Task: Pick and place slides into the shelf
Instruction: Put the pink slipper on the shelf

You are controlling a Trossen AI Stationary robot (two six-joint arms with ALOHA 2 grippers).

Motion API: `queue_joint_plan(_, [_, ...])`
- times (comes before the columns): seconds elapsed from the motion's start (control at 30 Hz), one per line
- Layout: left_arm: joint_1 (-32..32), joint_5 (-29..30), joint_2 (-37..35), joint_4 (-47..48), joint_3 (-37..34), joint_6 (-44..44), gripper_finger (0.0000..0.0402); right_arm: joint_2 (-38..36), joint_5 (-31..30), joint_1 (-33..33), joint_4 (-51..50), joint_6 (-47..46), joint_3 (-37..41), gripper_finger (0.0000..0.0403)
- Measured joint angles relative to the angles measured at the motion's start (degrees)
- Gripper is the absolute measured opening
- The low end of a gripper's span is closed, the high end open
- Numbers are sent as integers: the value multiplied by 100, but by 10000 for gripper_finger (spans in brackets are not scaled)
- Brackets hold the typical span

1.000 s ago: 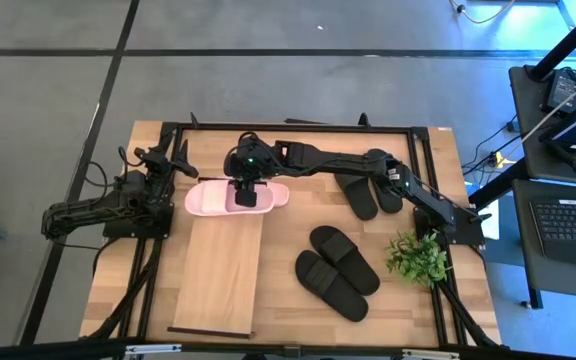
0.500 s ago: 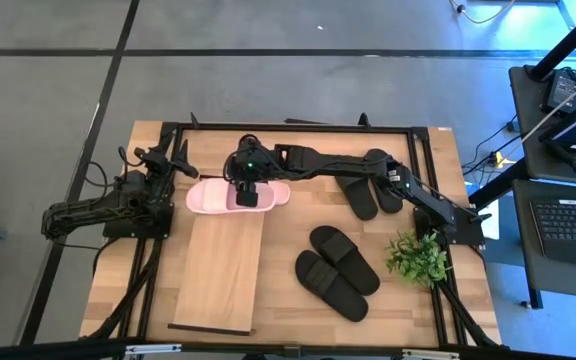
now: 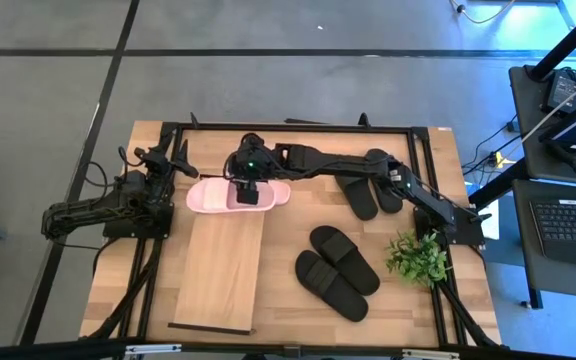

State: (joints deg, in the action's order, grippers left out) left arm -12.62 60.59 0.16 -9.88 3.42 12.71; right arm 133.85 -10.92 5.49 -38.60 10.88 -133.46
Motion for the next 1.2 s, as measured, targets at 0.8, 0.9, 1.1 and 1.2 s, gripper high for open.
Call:
queue_joint_plan(0.8, [2,1,0,38,0,142,217,-1450,581,234,-2895,157,-10,296])
queue_joint_plan(0.9, [2,1,0,39,0,142,217,-1456,1529,521,-2852,429,-8,296])
queue_joint_plan(1.1, [2,1,0,40,0,142,217,-1454,2140,1198,-2394,574,370,296])
queue_joint_plan(1.2, [2,1,0,49,0,141,217,-1447,2144,1479,-2026,517,769,296])
